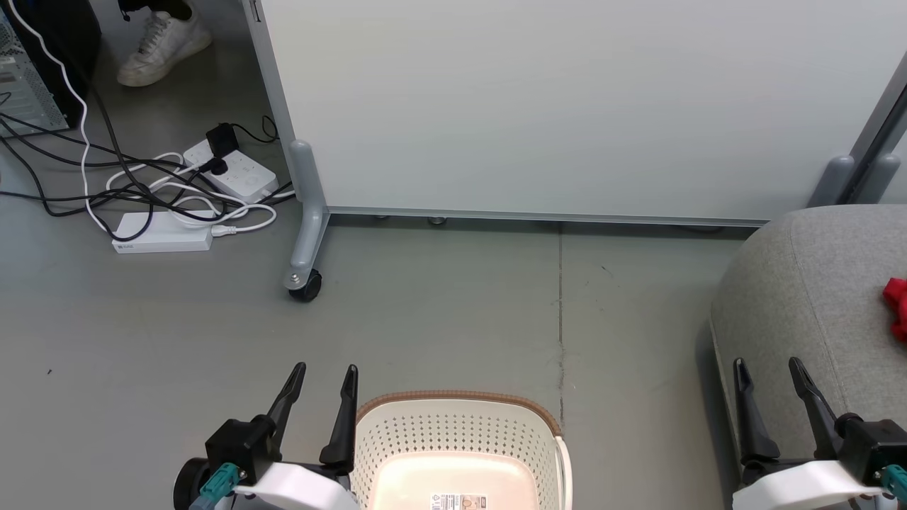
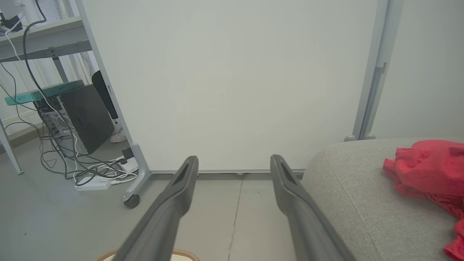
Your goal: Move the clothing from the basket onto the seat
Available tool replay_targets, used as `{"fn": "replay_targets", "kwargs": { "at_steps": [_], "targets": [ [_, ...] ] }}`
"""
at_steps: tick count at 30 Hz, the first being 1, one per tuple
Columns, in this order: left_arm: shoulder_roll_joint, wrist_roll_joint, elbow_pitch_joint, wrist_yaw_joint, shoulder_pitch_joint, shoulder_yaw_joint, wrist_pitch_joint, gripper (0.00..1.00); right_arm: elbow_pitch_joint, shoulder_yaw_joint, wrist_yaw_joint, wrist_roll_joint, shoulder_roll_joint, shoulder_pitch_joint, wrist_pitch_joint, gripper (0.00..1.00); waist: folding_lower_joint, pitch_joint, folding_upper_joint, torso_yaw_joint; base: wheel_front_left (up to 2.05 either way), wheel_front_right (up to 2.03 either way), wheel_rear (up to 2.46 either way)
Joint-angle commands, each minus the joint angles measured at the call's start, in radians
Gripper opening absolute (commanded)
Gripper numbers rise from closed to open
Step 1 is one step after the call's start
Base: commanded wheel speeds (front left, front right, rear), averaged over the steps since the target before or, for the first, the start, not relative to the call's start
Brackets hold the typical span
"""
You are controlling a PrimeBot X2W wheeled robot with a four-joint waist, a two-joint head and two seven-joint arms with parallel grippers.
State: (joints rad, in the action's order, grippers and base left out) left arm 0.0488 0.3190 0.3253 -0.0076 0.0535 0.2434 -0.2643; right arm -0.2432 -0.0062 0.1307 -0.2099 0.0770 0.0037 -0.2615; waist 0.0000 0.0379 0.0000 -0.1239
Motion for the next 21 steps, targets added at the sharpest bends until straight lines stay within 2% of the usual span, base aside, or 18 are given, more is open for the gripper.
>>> {"fn": "replay_targets", "kwargs": {
  "at_steps": [1, 14, 16, 21],
  "targets": [
    [0.004, 0.006, 0.001, 0.005, 0.007, 0.001, 0.000, 1.00, -0.001, -0.003, 0.000, 0.002, 0.004, -0.013, -0.003, 1.00, 0.0000, -0.001, 0.0000, 0.001, 0.00, 0.00, 0.00],
    [0.004, -0.014, -0.001, 0.010, 0.008, 0.008, 0.000, 1.00, 0.003, 0.000, 0.000, 0.001, 0.004, -0.013, -0.003, 1.00, 0.0000, -0.005, 0.0000, 0.002, 0.00, 0.00, 0.00],
    [0.004, 0.026, 0.043, 0.021, 0.008, 0.006, 0.000, 1.00, 0.003, 0.001, 0.000, 0.002, 0.004, -0.012, -0.003, 1.00, 0.0000, -0.004, 0.0000, 0.003, 0.00, 0.00, 0.00],
    [0.003, 0.046, 0.046, 0.001, 0.018, -0.005, 0.000, 1.00, 0.005, 0.001, 0.000, 0.000, 0.004, -0.011, -0.003, 1.00, 0.0000, -0.005, 0.0000, 0.002, 0.00, 0.00, 0.00]
  ]
}}
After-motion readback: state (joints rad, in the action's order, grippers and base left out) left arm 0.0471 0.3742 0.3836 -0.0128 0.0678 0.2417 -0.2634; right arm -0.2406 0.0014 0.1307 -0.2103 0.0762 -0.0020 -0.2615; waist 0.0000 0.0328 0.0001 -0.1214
